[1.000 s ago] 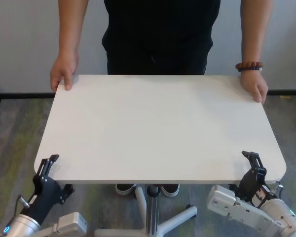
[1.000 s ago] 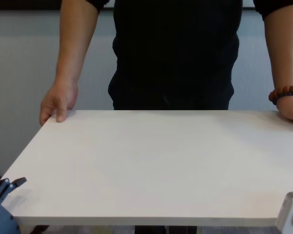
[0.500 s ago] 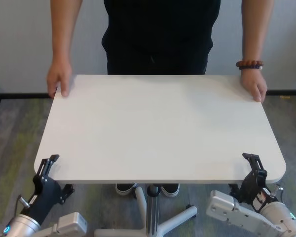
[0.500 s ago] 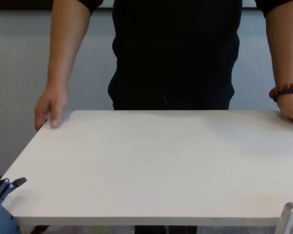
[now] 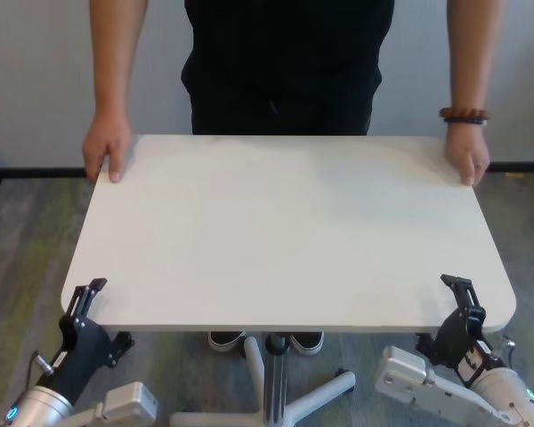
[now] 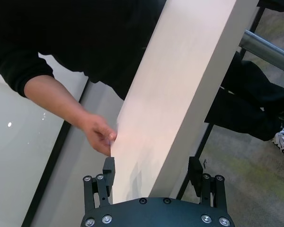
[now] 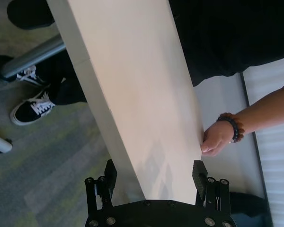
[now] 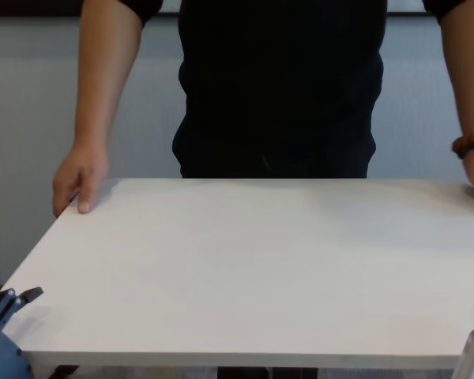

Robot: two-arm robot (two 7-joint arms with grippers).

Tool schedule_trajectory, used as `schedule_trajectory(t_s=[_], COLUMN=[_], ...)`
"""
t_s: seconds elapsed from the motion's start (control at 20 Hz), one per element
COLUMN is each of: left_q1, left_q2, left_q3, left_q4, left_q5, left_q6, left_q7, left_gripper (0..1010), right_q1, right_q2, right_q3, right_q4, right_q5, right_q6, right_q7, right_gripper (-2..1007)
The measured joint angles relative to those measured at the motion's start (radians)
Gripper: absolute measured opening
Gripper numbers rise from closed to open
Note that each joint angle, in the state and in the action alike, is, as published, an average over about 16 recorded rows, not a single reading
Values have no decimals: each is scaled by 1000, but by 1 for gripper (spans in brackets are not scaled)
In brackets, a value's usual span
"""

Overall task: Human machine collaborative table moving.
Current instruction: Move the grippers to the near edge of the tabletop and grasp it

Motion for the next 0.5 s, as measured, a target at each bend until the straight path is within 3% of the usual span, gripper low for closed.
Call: schedule_trajectory(t_s=[0.5], left_q1=[0], left_q2=[0], left_q3=[0], left_q4=[0], left_q5=[0], left_q6=[0], left_q7=[0], left_gripper=[1000], right_q1=[-8], right_q2=[-8], right_q3=[12], right_q4=[5], right_q5=[15], right_q6=[-25], right_q7=[-13], right_gripper=[1001])
